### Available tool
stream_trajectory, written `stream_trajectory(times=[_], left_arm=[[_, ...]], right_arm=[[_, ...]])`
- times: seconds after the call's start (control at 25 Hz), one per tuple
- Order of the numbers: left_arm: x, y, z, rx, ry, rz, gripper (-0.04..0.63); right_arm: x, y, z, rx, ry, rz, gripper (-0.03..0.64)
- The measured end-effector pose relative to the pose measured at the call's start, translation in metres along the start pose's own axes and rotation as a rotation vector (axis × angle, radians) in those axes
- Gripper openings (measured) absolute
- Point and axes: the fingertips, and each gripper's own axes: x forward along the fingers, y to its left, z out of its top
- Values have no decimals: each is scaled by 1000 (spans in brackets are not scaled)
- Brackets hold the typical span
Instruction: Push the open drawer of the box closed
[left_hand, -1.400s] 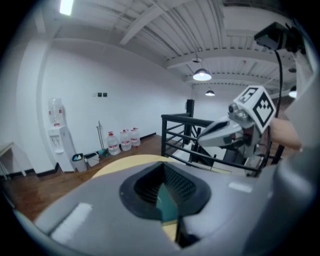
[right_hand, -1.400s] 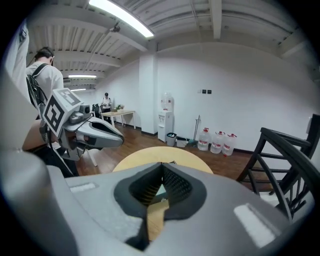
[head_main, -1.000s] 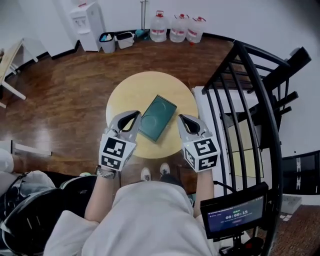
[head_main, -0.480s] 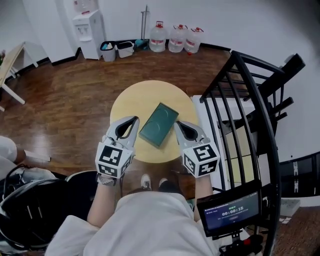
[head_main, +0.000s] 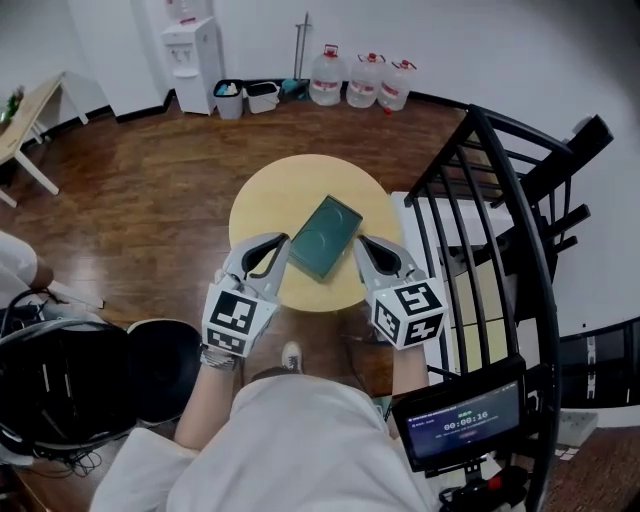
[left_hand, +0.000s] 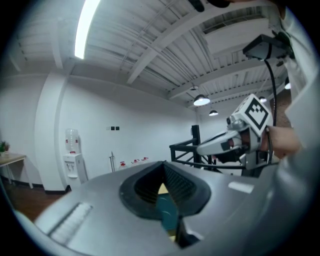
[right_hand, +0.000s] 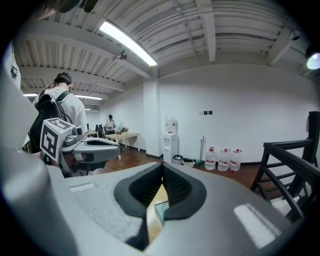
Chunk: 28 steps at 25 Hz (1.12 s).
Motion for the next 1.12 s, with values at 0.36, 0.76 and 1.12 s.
stream_trajectory(times=[0.36, 0.76, 1.12], left_arm=[[-47, -61, 15, 8, -32, 57, 8], [-113, -180, -30, -49, 38, 106, 8], [-166, -241, -19, -58, 47, 170, 8]], right_arm=[[-81, 19, -17, 20, -41, 18, 4], [-219, 32, -95, 67, -9, -10, 3], [-298, 61, -107, 18, -36, -7, 3]])
